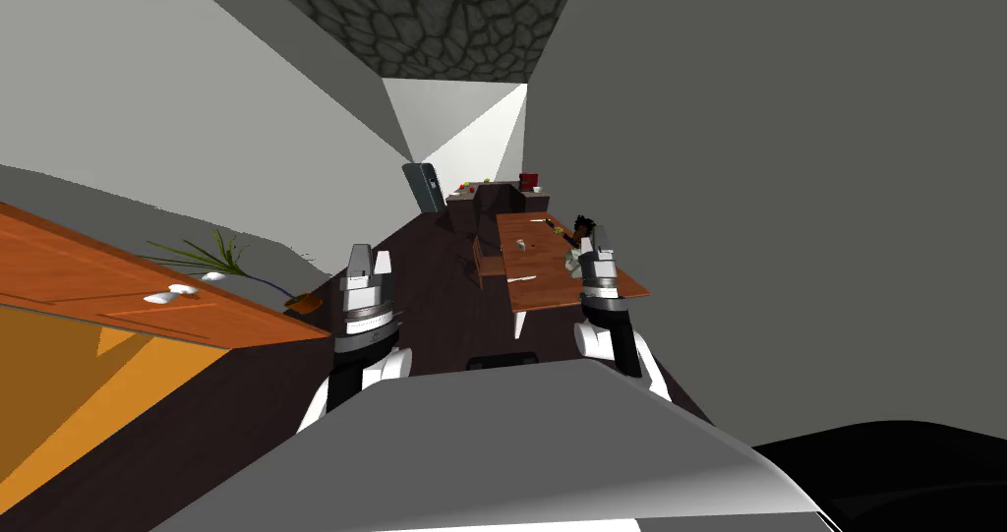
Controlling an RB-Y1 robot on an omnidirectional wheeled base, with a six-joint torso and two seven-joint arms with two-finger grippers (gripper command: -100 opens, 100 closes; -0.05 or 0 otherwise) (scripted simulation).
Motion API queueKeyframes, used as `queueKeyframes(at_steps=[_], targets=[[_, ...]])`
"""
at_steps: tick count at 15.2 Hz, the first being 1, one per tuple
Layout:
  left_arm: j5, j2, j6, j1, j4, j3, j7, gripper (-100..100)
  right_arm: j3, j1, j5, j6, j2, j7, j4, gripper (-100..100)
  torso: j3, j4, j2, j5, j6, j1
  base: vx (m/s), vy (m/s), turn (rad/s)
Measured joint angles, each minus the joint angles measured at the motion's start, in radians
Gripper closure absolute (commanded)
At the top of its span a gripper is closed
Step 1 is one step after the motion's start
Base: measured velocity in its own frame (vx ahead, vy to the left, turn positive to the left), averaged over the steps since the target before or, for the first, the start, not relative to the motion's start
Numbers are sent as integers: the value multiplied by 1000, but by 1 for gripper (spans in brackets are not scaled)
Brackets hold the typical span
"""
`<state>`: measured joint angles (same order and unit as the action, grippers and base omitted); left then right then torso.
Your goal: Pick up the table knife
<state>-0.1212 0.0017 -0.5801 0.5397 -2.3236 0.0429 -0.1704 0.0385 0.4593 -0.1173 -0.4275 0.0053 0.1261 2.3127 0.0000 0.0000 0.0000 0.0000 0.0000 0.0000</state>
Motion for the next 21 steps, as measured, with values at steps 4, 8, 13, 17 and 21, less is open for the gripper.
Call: queueKeyframes(at_steps=[4, 8, 13, 17, 21], targets=[[0, 0, 0, 0, 0, 0, 0, 0, -12, -5, -11, -2, -70, 5, -24, -100, 0, 0, 0, 0, 0, 2, -1, 31, 91], [0, 0, 0, 0, 0, 0, 0, 0, -33, -4, -29, -4, -149, 12, -57, -100, 0, 0, 0, 1, 0, 3, 4, 40, 103], [0, 0, 0, 0, 0, 0, 0, 0, -71, -10, -64, -8, -255, 27, -122, -100, -1, 0, -1, 1, 0, 4, 12, 56, 166], [0, 0, 0, 0, 0, 0, 0, 0, -108, -11, -95, -16, -331, 44, -176, -100, -1, 0, -1, 1, 0, 4, 20, 51, 156], [0, 0, 0, 0, 0, 0, 0, 0, -150, -36, -132, -14, -404, 62, -252, -100, -1, -1, -2, 1, 0, 4, 31, 50, 182]])
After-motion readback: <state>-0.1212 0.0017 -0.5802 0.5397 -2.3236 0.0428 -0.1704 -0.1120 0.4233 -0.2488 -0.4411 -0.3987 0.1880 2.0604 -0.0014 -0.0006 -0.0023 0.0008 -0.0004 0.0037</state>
